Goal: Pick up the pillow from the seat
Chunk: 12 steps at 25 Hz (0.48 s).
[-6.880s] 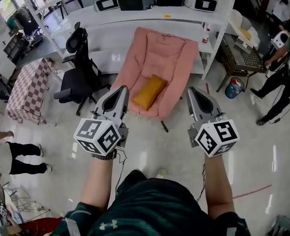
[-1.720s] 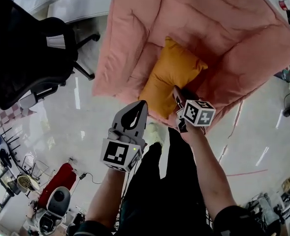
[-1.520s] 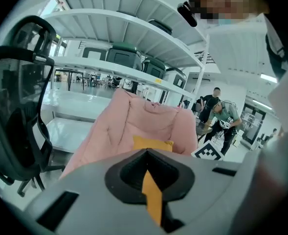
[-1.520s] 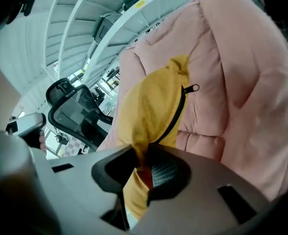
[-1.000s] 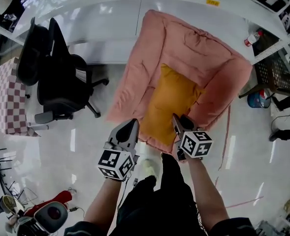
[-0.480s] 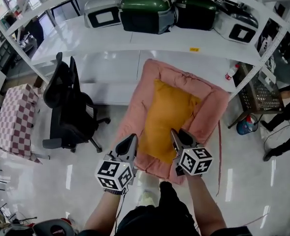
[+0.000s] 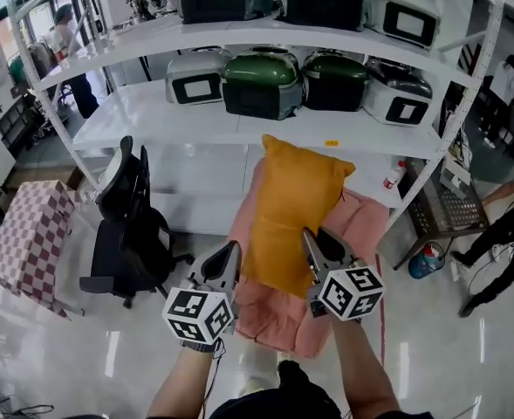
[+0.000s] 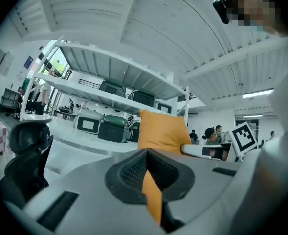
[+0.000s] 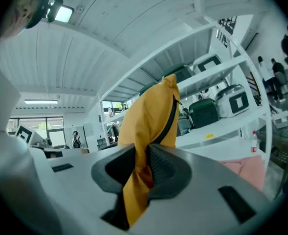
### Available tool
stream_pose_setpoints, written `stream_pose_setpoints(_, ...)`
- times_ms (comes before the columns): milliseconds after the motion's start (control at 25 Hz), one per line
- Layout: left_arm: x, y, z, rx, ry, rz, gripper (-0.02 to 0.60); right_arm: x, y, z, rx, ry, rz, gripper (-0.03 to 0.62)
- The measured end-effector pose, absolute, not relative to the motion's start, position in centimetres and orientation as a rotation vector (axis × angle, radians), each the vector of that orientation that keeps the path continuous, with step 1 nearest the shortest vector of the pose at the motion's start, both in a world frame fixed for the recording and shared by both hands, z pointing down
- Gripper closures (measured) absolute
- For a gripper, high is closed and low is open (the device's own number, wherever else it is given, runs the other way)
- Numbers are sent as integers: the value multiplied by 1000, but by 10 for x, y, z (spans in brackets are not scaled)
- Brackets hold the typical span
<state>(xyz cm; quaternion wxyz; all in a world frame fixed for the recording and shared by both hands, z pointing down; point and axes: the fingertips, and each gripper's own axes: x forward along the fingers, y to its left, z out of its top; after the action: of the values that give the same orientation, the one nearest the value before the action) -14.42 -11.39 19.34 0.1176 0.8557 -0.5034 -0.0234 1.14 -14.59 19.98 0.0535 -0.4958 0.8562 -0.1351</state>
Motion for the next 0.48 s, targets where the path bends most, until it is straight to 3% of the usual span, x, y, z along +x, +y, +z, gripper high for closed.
stream_pose_setpoints(480,-151,-94,132,2559,-1524,-159,577,15,-127,127,-1483,2568,-212,522)
